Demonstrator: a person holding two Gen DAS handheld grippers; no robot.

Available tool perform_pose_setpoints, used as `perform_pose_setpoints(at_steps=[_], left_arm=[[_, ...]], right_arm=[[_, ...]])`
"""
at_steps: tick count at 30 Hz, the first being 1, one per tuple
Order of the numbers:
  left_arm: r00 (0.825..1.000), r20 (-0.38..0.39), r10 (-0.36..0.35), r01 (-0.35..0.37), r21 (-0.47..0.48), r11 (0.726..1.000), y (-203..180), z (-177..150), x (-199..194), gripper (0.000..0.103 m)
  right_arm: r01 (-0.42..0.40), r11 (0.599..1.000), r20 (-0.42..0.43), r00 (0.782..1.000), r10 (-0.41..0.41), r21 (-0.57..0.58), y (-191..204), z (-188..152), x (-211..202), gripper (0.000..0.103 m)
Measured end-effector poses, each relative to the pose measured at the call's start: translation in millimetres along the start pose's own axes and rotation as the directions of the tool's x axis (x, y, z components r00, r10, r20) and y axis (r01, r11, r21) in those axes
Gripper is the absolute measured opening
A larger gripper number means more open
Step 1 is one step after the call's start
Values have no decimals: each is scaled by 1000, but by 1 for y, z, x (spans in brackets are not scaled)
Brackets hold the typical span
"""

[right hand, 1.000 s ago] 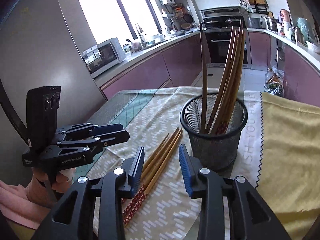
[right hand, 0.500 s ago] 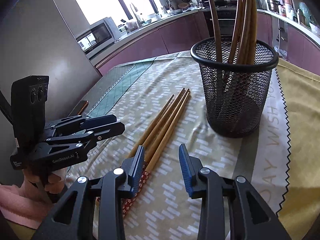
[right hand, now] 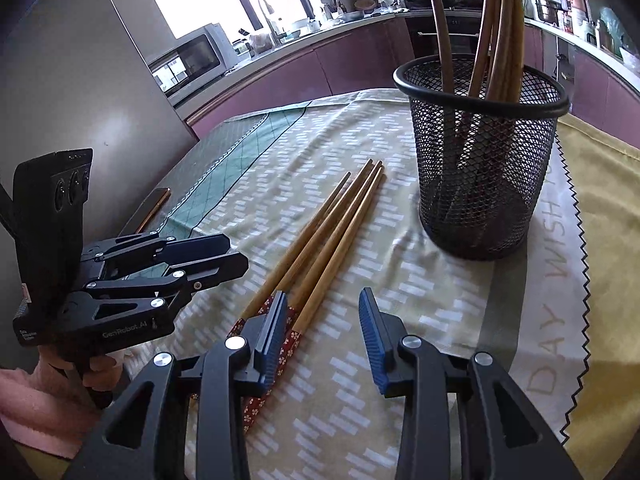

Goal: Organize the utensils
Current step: 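Lower both grippers to the chopsticks lying on the cloth and grasp one each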

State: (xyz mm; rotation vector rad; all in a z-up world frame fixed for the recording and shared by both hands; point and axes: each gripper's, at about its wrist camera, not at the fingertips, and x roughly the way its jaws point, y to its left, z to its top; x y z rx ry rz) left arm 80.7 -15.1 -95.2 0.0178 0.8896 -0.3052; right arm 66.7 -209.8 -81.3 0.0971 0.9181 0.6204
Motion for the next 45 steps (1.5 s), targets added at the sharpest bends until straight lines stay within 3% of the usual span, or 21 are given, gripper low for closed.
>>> perform_pose_setpoints(at_steps=[21, 32, 45], left_arm=[[998, -36, -58, 60, 53, 997, -18, -7, 6, 36], [998, -56, -29, 34, 94, 995, -23, -2, 14, 38], [997, -68, -21, 27, 80, 996, -17, 14, 27, 30]], right_arm=[[98, 992, -34, 994, -101, -83, 11, -6, 5, 33], [129, 988, -40, 990, -132, -79, 8, -2, 7, 33], [165, 981, -31, 985, -169, -102, 13, 14, 23, 33]])
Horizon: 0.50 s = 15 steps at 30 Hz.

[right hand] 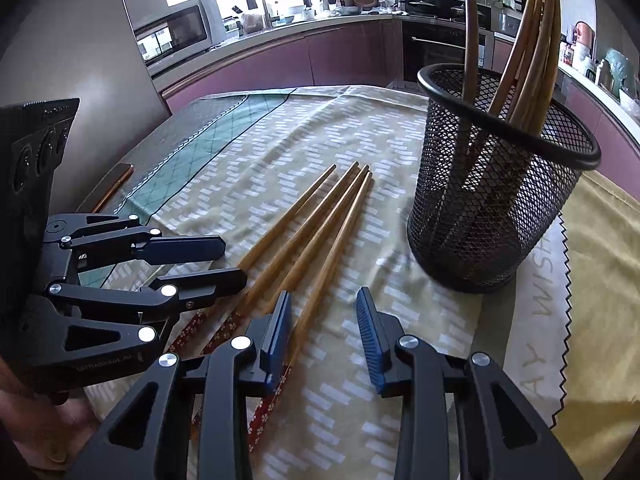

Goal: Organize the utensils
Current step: 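Lower both grippers to the chopsticks lying on the cloth and grasp one each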

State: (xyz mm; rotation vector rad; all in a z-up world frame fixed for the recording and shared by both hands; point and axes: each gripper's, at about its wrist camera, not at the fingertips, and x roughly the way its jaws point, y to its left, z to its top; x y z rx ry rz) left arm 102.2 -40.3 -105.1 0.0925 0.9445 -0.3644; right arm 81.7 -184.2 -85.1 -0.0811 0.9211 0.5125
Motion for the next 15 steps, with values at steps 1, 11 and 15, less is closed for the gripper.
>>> perform_pose_setpoints(at_steps=[1, 11, 15], left_arm=[[1000, 0, 2, -2, 3, 1000, 0, 2, 2, 29], [1000, -9, 15, -15, 19, 1000, -5, 19, 16, 12], [1000, 1, 13, -13, -10, 1000, -5, 20, 17, 9]], right_arm=[[1, 1000, 0, 1000, -1, 0, 0, 2, 1, 33], [11, 999, 8, 1000, -11, 41, -8, 11, 9, 15], [-21, 996, 11, 1000, 20, 86, -18, 9, 6, 9]])
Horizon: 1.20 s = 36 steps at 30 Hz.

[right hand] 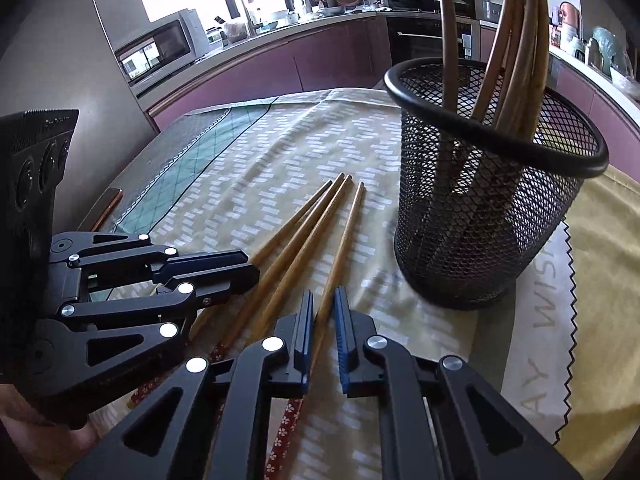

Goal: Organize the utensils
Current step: 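Lower both grippers to the chopsticks lying on the cloth and grasp one each, then carry the left gripper's chopstick into the mesh cup while the right gripper inserts its own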

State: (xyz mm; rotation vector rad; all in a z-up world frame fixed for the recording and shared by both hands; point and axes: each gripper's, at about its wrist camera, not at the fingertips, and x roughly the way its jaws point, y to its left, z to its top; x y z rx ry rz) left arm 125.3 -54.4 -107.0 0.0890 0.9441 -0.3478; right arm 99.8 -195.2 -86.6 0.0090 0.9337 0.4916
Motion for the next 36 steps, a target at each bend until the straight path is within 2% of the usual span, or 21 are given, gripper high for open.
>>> perform_pose_setpoints(at_steps=[9, 18, 25, 36], left_arm=[[1000, 11, -24, 24, -76, 997, 10, -3, -6, 8], [993, 55, -106, 112, -102, 988, 17, -3, -34, 8], [979, 114, -168, 178, -90, 980, 16, 2, -66, 8], [949, 193, -249, 264, -57, 963, 7, 11, -107, 7]], right_arm=[[-38, 998, 24, 999, 37, 54, -11, -5, -10, 6], [-118, 992, 89, 990, 113, 53, -15, -6, -41, 6], [-155, 987, 163, 976, 146, 46, -21, -6, -71, 6], [-172, 983, 266, 952, 150, 62, -36, -3, -106, 6]])
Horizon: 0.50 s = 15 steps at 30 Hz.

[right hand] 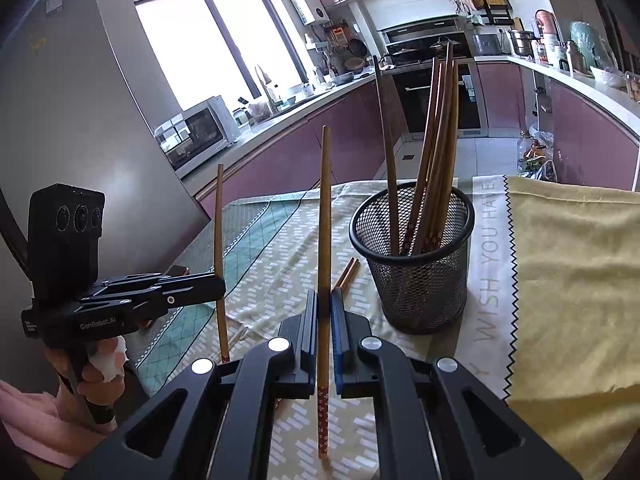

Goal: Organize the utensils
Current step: 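Carry the left gripper's chopstick into the mesh cup while the right gripper inserts its own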

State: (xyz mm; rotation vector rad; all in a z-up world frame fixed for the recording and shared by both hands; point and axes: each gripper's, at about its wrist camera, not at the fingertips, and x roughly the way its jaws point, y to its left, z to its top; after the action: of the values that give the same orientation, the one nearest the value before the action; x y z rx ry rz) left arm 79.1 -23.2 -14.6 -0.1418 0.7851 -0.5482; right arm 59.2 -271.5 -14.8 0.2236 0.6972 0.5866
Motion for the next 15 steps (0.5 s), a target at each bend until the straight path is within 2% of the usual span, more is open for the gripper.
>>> perform_pose_setpoints(at_steps=[15], left_arm=[[993, 90, -73, 71, 25, 997, -19, 34, -11, 7]], right_arm=[[6, 999, 108, 994, -2, -34, -2, 29, -31, 6]])
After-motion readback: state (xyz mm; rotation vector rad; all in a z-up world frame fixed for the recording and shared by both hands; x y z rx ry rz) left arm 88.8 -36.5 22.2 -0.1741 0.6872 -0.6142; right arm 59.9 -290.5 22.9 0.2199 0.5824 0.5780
